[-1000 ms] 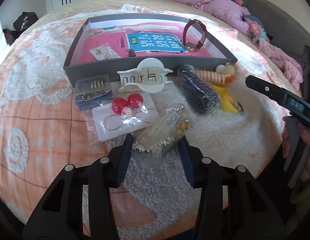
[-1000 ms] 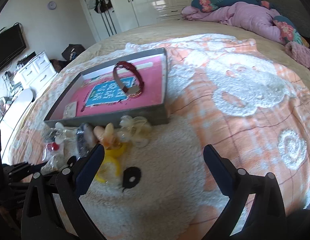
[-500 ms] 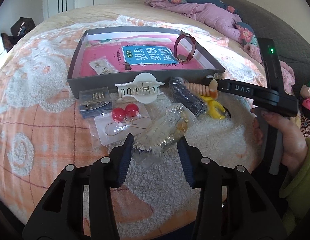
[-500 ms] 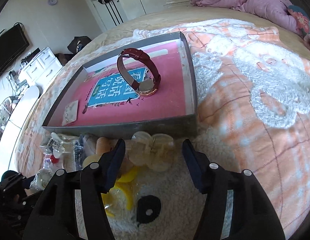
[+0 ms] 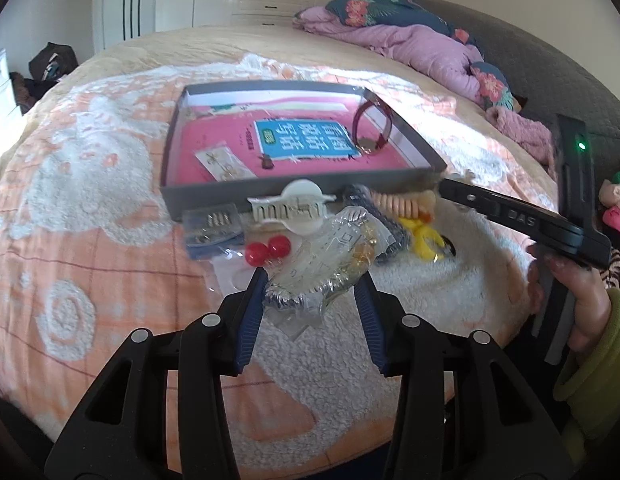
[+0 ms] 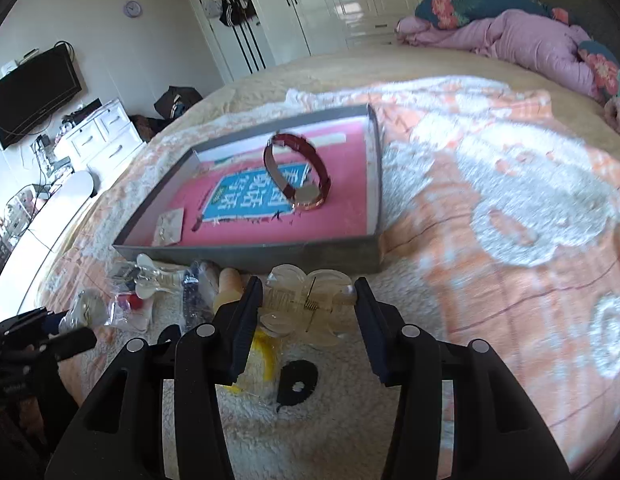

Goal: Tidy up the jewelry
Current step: 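Carry both items into the grey box while the right tool releases the claw clip beside the watch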

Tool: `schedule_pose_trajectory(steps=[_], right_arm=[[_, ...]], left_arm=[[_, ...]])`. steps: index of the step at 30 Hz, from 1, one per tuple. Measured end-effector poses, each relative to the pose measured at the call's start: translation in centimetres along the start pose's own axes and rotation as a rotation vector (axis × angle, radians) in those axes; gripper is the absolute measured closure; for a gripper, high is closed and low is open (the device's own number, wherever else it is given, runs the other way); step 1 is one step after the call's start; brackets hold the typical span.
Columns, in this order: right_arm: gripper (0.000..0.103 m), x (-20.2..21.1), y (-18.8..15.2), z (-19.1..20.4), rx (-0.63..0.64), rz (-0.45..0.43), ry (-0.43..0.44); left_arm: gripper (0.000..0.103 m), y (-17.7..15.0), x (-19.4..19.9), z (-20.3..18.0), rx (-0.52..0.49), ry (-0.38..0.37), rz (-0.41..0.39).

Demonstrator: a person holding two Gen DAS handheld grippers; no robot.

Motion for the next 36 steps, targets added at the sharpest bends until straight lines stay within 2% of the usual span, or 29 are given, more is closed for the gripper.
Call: schedule_pose_trajectory(steps=[7,19,29,36], right_arm=[[0.057,2.4,1.7,0.1,0.056,-0.077,-0.032],[0.058,2.9,4.0,1.0,0.098,-0.129,-0.016],[0.057,2.7,6.4,1.7,0.138,-0.153,-0.012],[0.057,1.3,8.4,1.7,0.153,-0.156,-0.02]], left_arm=[[0.067,2.0,0.9,2.4,0.059,0.036,-0.03],[0.067,6.9,0.9,5.4,0.116,0.089,-0.096],[0.067,10.9,-1.0,5.5,0.09,0.114,-0.114],[0.067,12.4,-4.1,4.3,0.057,0.093,-0.072]])
Point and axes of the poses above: each gripper's, at about its wrist camera, not at the fingertips, and x roughly against the way its jaws point, z to its left, y to its top, the point moved 4 cm from there along -x, roughly the way its jaws point, and after that the axes turned 7 degrees about y, right-handed, at the moved point
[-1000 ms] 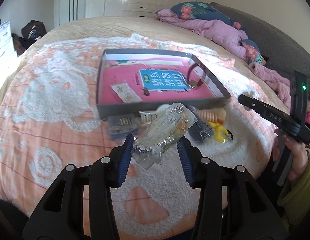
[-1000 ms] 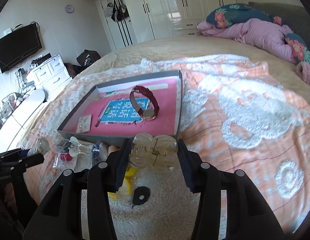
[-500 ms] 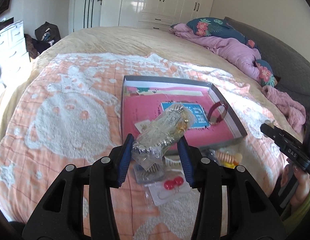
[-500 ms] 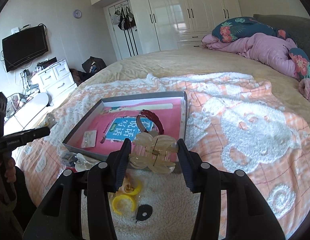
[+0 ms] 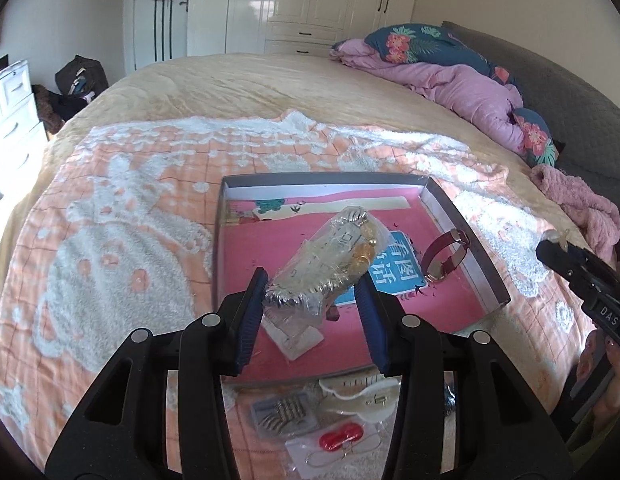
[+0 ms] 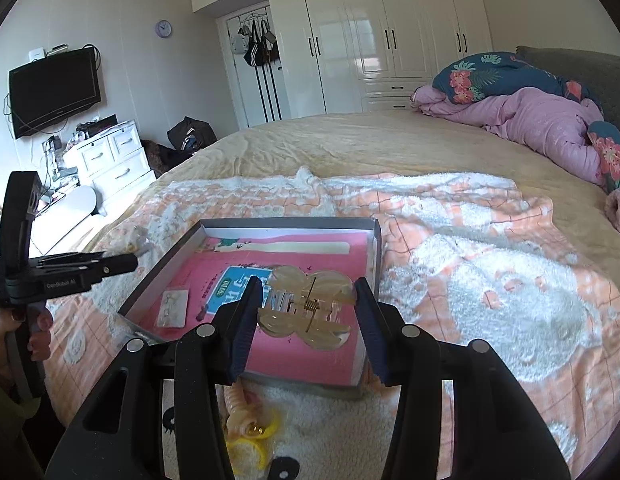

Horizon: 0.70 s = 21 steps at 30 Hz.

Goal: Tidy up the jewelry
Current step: 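Carry both items into the grey box while the right tool releases the claw clip beside the watch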

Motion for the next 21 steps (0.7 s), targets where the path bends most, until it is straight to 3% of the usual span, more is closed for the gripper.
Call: schedule_pose_trajectory(steps=[8,21], right_arm=[[0.057,-2.7,0.5,-0.6,-0.032,0.023,-0.001],[0.057,-6.0,-2.6,-0.2,-0.025,0.126,-0.025]], left_arm=[[0.067,0.2,-3.4,-1.7,-0.03,-0.026,0.04],[0.067,-2.0,-7.2,-3.2,-0.088,-0.074,0.132]])
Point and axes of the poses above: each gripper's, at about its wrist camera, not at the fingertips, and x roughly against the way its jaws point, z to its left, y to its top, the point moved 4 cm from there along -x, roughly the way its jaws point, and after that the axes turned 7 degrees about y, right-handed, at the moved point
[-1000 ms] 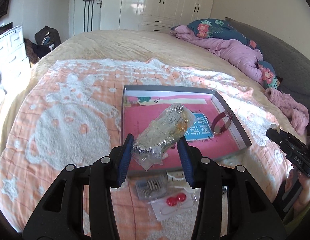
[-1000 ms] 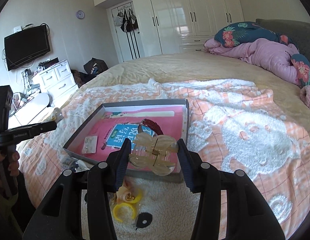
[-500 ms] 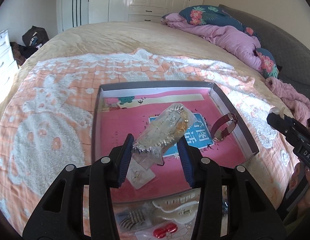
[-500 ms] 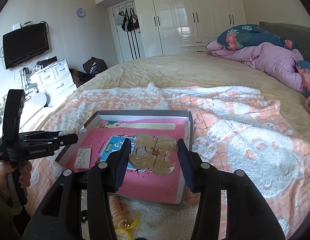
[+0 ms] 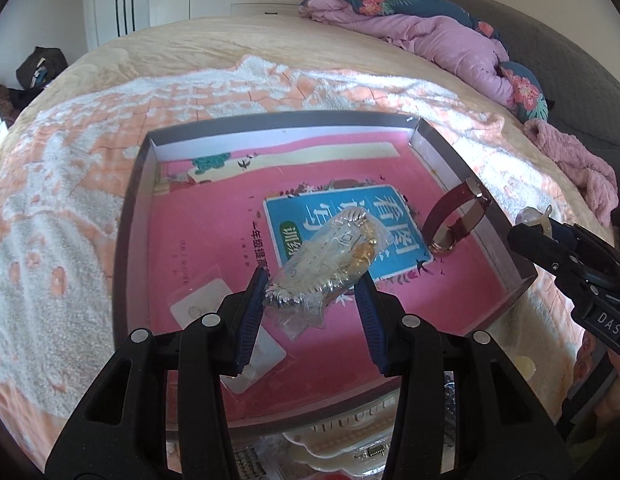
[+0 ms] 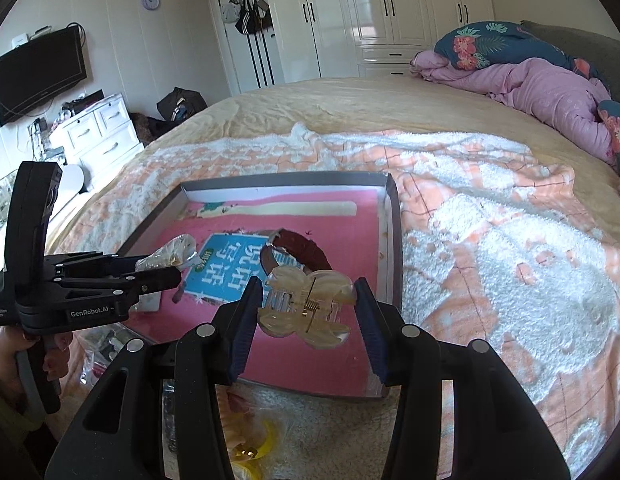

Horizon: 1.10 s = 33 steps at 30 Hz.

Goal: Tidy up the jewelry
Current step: 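Carry both items into the grey box while the right tool releases the claw clip beside the watch, then lower the gold-chain bag onto the pink book and open the left tool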

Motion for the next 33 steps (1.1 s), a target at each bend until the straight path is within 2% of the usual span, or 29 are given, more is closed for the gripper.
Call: schedule_pose_trajectory(steps=[6,24,33], right_arm=[[0.057,-0.5,-1.3,-0.9,-0.01,0.032,-0.037],[0.057,-1.1,-2.5,-0.9,-0.015,0.065,-0.028],[0.042,-0.1,-2.5,-1.0,-0.029,0.045,-0.018]], left_arm=[[0.067,-0.4,-0.4,-0.6,-0.021,-0.01,0.014],[0.066,-1.0,-1.2,-1.1,-0.043,-0.016,0.043],[0.066,-1.2,-1.1,-1.3,-0.049,-0.014,0.044]])
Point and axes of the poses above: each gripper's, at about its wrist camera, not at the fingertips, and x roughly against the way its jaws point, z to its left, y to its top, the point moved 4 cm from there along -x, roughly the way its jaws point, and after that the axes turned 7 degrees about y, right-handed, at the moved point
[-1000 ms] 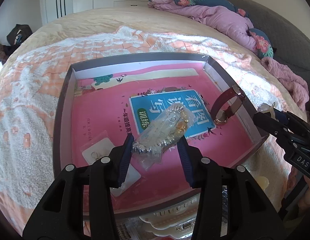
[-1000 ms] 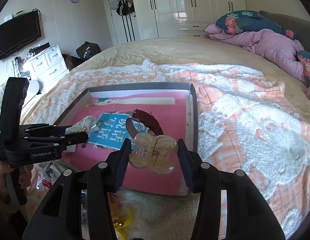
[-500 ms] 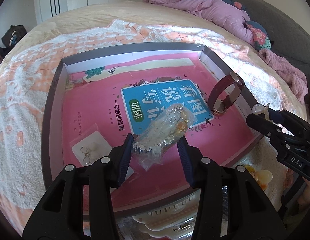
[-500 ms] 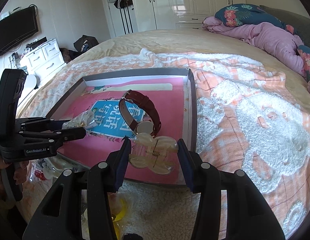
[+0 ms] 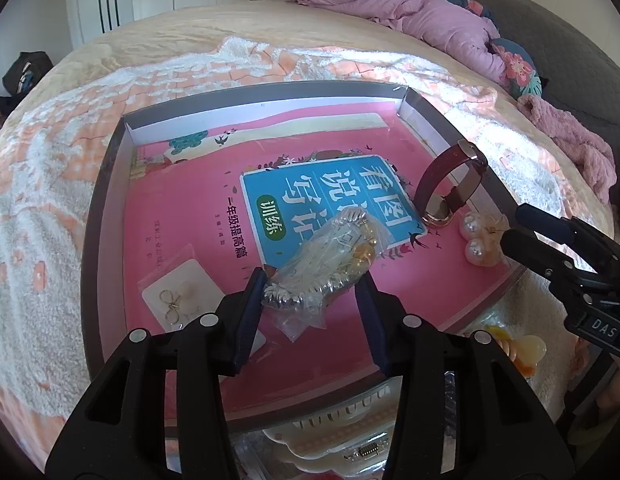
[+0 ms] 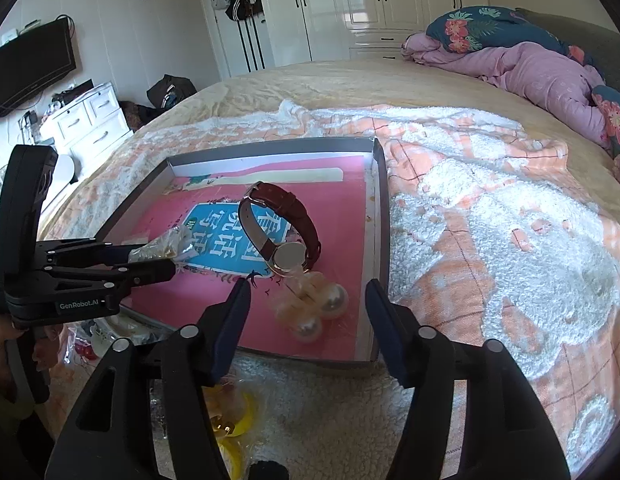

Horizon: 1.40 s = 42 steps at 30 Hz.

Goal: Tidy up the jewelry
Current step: 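Lower the gold-chain bag onto the pink book and open the left tool, then withdraw both open tools from the box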

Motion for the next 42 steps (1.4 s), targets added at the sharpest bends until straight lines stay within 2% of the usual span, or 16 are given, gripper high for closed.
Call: schedule_pose_trajectory(steps=[4,6,11,13,15,21,26,27,42], right_arm=[[0.029,1.0,0.2,0.2,-0.012,-0.025,0.011],[0.02,1.6,0.2,0.2,-0.02,-0.042,0.004],[0.015,3.1,0.3,-0.1,-0.048,-0.076,0.007],[0.015,3.5,0.3,-0.2,-0.053,-0.083,0.006],[0.015,3.8,0.3,-0.2,-0.054,-0.087,0.002],[0.01,5.2,0.4,0.1,-0.059,-0.117,0.007],[0.006,6.4,0.7,0.6,-0.066,-0.144,0.017],[0.006,6.6,0.8,0.6,-0.067,-0.149,0.02],[0.005,10.0,1.7,2.5,-0.054,-0.213,0.062]], left_arm=[[0.063,0.0,0.2,-0.1,0.001,-0.002,-0.008],[0.057,0.1,0.7,-0.2,0.005,-0.005,-0.018],[0.048,0.4,2.0,-0.2,0.004,-0.005,-0.044],[0.042,0.6,2.6,-0.1,0.009,-0.004,-0.057],[0.031,0.8,3.3,0.0,0.017,-0.005,-0.071],[0.014,1.2,5.5,1.1,0.063,-0.002,-0.116],[0.013,0.9,7.0,1.9,0.087,0.01,-0.138],[0.009,0.8,7.3,2.1,0.094,0.011,-0.141],[0.009,-0.8,11.7,3.4,0.137,0.07,-0.207]])
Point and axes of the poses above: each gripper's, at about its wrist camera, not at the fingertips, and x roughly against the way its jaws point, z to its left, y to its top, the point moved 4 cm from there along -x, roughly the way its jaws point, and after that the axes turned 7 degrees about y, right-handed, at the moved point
